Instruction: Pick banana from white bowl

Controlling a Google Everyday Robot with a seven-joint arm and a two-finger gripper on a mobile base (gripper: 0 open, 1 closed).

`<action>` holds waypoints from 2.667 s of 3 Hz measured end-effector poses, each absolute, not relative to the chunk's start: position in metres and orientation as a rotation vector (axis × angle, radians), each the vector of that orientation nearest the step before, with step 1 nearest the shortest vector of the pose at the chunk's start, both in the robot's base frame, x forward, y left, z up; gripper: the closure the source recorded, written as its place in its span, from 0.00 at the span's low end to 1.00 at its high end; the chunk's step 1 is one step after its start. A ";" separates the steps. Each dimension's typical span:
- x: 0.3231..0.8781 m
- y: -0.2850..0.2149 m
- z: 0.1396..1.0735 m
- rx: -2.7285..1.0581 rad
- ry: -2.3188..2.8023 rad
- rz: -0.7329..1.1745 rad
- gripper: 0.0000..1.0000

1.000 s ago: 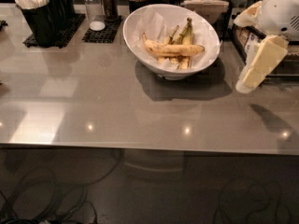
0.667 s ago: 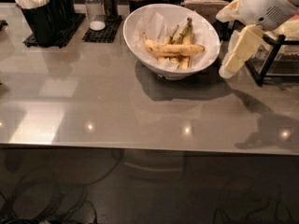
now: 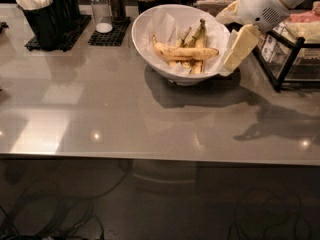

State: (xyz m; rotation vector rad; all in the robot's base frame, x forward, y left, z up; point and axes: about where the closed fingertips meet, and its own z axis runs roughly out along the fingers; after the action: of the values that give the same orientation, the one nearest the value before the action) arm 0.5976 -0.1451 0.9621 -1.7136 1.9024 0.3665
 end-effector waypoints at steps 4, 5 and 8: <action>0.657 -0.122 0.933 -1.574 1.908 0.478 0.05; 0.657 -0.122 0.932 -1.574 1.908 0.478 0.24; 0.701 -0.111 0.914 -1.536 1.906 0.446 0.37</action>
Offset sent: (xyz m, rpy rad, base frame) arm 0.0692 0.0205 -0.0364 0.1616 0.0387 -0.0834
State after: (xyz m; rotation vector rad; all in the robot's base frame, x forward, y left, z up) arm 0.7007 -0.1105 0.9142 -1.5364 1.9058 0.4460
